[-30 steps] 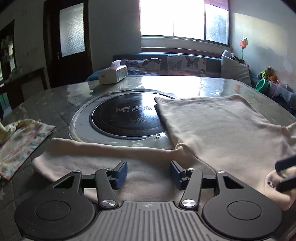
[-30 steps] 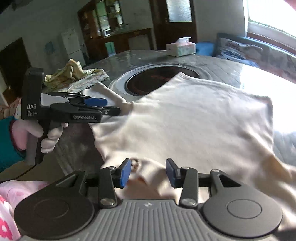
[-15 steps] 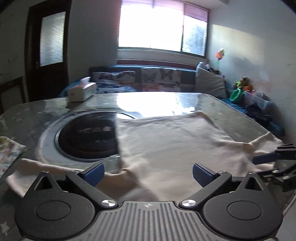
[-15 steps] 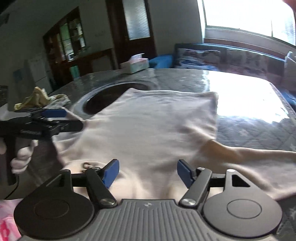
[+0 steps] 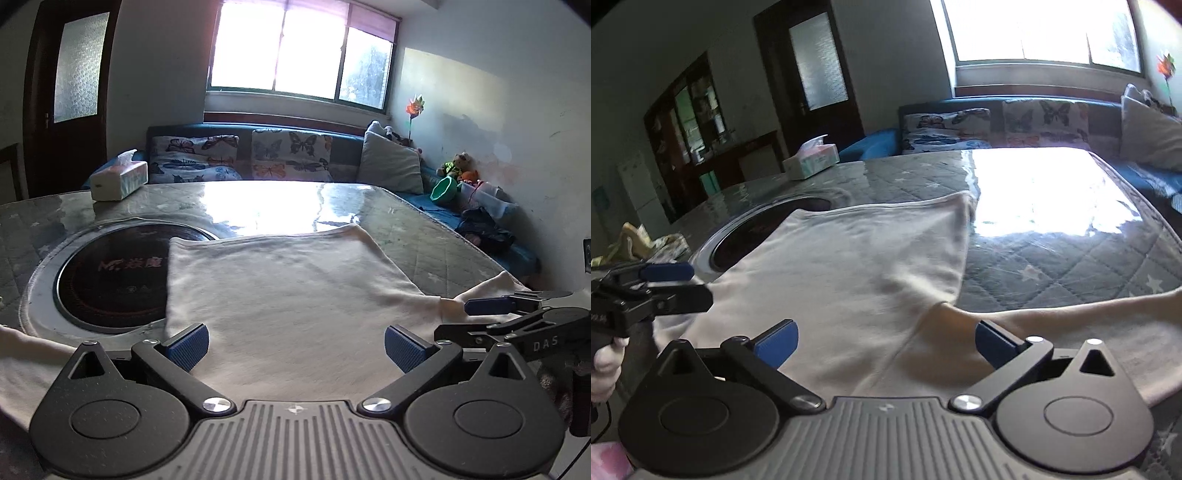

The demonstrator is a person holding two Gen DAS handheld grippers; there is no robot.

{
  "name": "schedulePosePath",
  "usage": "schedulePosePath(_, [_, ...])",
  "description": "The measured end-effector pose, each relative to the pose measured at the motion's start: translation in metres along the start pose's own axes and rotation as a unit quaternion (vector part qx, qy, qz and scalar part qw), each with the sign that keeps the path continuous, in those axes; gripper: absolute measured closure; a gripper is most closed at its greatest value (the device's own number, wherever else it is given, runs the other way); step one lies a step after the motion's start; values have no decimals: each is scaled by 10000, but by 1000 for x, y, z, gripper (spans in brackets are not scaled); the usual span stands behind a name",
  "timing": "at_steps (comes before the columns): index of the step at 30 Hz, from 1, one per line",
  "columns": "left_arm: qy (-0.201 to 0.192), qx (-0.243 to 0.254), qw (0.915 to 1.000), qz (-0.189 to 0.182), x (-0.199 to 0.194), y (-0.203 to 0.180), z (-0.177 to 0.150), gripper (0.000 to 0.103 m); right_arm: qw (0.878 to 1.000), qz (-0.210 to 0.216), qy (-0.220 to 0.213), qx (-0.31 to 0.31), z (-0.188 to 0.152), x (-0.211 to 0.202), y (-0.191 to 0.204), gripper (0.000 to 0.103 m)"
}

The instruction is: Fold clothes

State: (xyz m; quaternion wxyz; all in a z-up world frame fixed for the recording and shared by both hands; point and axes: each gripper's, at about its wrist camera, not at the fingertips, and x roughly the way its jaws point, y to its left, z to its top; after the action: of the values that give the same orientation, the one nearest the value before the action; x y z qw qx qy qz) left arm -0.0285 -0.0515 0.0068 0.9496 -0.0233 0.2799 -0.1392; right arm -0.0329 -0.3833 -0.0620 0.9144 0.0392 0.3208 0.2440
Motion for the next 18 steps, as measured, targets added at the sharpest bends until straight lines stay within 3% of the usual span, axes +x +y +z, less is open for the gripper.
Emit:
schedulePosePath(6, [149, -30, 9999, 29, 12, -7, 1, 0, 9990, 328, -167, 251, 2, 0, -12, 0])
schedulePosePath(13, [301, -146, 9992, 229, 17, -4, -7, 0, 9929, 1095, -310, 338, 10, 8, -4, 0])
schedulePosePath(16, [375, -155, 9987, 300, 18, -2, -10, 0, 9929, 1127, -236, 301, 11, 16, -1, 0])
schedulePosePath(18, [401, -166, 9986, 294, 18, -1, -11, 0, 9951, 934, -119, 292, 10, 21, -1, 0])
